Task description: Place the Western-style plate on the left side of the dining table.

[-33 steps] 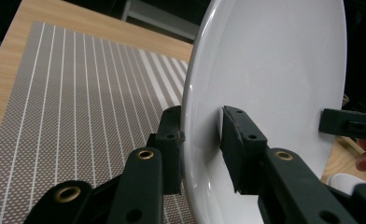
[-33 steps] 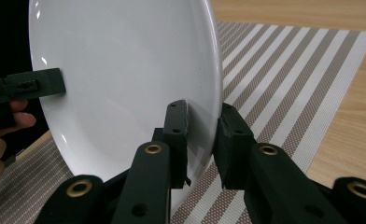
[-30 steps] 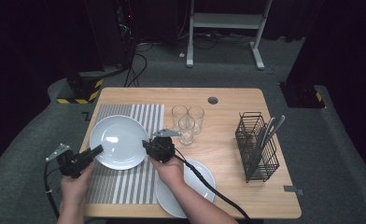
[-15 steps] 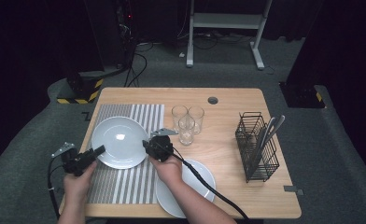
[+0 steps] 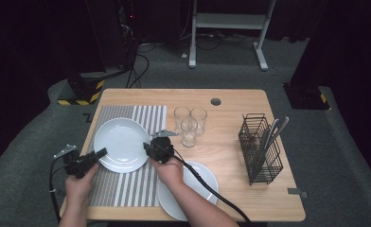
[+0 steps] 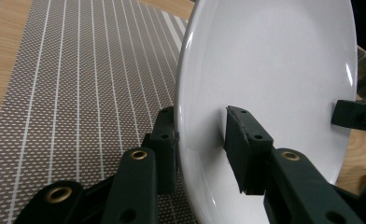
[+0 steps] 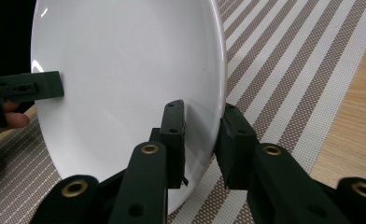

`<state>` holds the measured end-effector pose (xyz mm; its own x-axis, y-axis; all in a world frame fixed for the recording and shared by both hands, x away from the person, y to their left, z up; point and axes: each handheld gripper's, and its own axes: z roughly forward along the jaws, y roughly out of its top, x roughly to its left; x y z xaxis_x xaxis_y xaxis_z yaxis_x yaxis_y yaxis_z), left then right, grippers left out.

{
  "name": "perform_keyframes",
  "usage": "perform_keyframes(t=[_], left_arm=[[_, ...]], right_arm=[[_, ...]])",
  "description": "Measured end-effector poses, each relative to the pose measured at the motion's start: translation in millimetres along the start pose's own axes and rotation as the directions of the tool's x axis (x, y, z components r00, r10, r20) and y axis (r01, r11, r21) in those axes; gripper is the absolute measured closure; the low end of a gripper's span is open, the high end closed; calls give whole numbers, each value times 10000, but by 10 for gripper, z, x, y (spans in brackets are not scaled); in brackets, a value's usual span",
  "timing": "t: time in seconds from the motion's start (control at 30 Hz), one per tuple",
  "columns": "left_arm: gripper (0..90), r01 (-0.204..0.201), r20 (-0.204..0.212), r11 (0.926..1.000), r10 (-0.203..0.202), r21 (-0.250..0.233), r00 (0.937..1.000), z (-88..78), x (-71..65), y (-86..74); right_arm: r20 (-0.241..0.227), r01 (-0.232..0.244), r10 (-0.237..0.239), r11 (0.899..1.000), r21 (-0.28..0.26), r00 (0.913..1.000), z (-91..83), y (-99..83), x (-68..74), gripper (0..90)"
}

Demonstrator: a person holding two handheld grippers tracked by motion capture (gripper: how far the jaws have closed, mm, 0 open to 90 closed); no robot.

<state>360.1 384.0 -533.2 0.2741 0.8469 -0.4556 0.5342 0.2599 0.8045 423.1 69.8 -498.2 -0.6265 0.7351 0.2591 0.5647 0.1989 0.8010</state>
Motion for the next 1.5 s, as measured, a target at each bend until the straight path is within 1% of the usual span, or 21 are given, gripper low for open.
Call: perform_keyframes(t=[0.17,0.2,0.47,0.5,0.63,0.87,1.0,1.3,1.4,1.5], left_arm=[[650,25,-30,10000,-25,55,10000,20,14,-8],[647,117,-57,9999,-116,90,9999,30,18,-12],[638,127,-201,9996,-122,259,9997,68,28,-21],[636,182,-224,9994,-175,299,9996,79,28,-22],[631,272,-285,9989,-262,381,9993,94,33,-20],[623,208,-518,9981,-178,582,9985,129,31,-17],[618,287,-668,9972,-241,684,9975,148,29,-15],[616,334,-862,9957,-260,860,9959,174,28,-13],[614,287,-1100,9944,-175,1014,9938,189,20,-13],[615,274,-1216,9937,-141,1084,9925,196,12,-14]], right_arm=[[90,41,-42,10000,63,10000,29,5,-8,726],[118,40,-41,9999,102,9999,44,9,-8,722],[241,42,-49,9996,282,9997,92,16,-22,706],[264,8,-18,9994,359,9997,103,15,-28,702],[290,50,-61,9993,381,9996,110,13,-31,700],[407,112,-135,9983,574,9991,154,18,-52,687],[467,180,-212,9976,675,9987,180,21,-65,681],[624,220,-275,9960,865,9977,216,35,-74,673],[675,184,-252,9949,988,9974,229,39,-88,672],[754,182,-264,9940,1077,9968,236,41,-96,672]])
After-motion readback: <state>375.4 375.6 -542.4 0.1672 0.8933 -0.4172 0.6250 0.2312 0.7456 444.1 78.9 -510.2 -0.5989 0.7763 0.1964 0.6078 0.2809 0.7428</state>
